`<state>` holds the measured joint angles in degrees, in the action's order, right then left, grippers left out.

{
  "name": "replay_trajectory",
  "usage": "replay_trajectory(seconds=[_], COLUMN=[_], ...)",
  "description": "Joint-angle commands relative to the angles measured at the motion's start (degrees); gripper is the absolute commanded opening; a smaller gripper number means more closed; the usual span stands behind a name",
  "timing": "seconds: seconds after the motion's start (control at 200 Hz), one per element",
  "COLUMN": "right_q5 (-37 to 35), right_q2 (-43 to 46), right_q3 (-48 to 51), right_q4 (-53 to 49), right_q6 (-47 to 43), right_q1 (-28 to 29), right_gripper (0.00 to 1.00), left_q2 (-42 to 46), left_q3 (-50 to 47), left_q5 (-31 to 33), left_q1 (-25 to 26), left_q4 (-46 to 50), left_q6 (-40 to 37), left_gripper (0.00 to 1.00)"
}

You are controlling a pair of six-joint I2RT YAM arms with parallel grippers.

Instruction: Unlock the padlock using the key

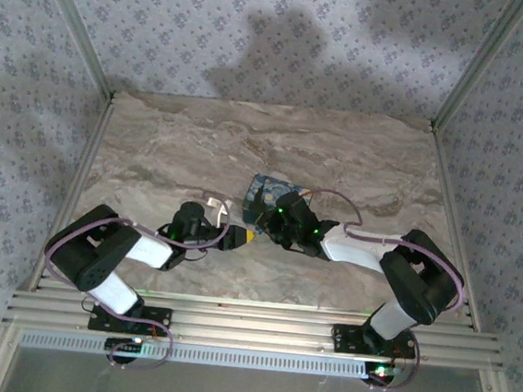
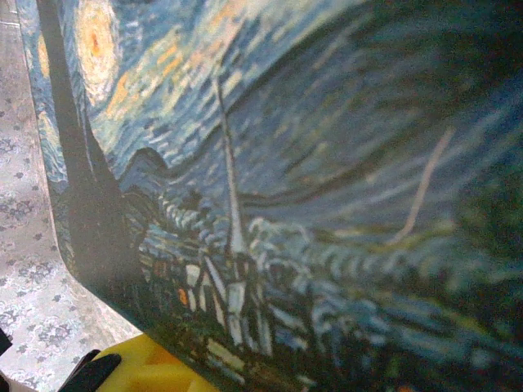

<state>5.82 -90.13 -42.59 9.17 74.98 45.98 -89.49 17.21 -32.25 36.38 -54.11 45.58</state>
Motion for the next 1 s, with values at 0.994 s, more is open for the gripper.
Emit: replay_trajectory(seconds=[0.994], right_q5=[2.2], right_q2=[2.24], right_q3=[-1.36], right_q4=[-0.47], right_q6=[-0.16], right_q1=[-0.72], right_gripper=[0.0], left_q2=[-5.12], left_q3=[2.76], left_q5=[1.82], left_q1=[1.94], left_q4=[-4.77], left_q6=[0.18], left_gripper=[0.24])
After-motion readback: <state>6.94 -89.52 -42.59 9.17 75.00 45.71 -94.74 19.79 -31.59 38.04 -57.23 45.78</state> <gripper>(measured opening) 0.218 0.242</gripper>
